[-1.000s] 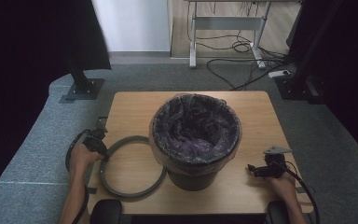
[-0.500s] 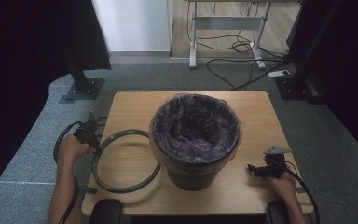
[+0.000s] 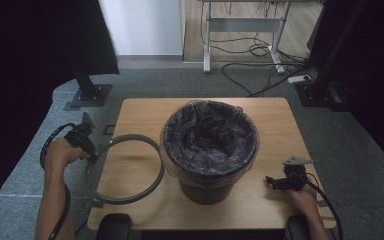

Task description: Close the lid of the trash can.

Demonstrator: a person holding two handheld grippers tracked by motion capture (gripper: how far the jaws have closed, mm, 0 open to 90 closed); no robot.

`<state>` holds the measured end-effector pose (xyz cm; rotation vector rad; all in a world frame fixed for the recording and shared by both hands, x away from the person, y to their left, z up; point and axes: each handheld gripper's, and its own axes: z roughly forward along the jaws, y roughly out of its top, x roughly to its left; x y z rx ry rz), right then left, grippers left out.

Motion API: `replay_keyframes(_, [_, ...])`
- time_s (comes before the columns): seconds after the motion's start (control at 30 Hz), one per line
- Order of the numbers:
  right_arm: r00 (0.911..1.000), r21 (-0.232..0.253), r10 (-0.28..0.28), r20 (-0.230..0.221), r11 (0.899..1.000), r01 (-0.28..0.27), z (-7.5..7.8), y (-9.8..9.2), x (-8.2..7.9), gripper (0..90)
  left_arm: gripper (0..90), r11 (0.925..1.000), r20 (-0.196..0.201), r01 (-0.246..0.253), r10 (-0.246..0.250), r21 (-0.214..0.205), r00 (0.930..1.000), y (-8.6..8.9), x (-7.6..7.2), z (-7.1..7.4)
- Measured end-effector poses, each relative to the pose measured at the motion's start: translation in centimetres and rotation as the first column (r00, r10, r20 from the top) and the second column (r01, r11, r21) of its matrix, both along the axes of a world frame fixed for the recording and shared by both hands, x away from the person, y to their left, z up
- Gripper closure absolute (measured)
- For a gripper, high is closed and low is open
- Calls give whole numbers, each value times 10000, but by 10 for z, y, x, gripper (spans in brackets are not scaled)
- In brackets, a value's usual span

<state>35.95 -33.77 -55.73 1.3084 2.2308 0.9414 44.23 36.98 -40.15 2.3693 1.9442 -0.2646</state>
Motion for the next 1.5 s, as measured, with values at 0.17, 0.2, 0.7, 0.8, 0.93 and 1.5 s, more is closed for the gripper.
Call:
replay_keyframes(0.17, [10000,11,-3,-2,10000,3,0,0,0,0,793,9998,0,-175,175,-94,9998,9,-2,14])
replay_keyframes(0.2, [10000,11,-3,-3,10000,3,0,0,0,0,793,9998,8,-201,201,-84,9998,10,-2,17])
replay_keyframes(0.7, [10000,17,-9,-4,10000,9,0,0,0,0,792,9988,139,-493,494,-44,9987,23,-7,61])
replay_keyframes(0.8, [10000,23,-8,-3,10000,8,0,0,0,0,792,9983,200,-545,548,-192,9983,26,-9,68])
replay_keyframes(0.93, [10000,19,0,-12,10000,0,0,0,0,0,791,9977,333,-524,539,-432,9980,27,-11,80])
replay_keyframes(1.5, [10000,8,3,-15,10000,-3,0,0,0,0,789,9974,1024,-85,158,-711,9946,13,-17,141])
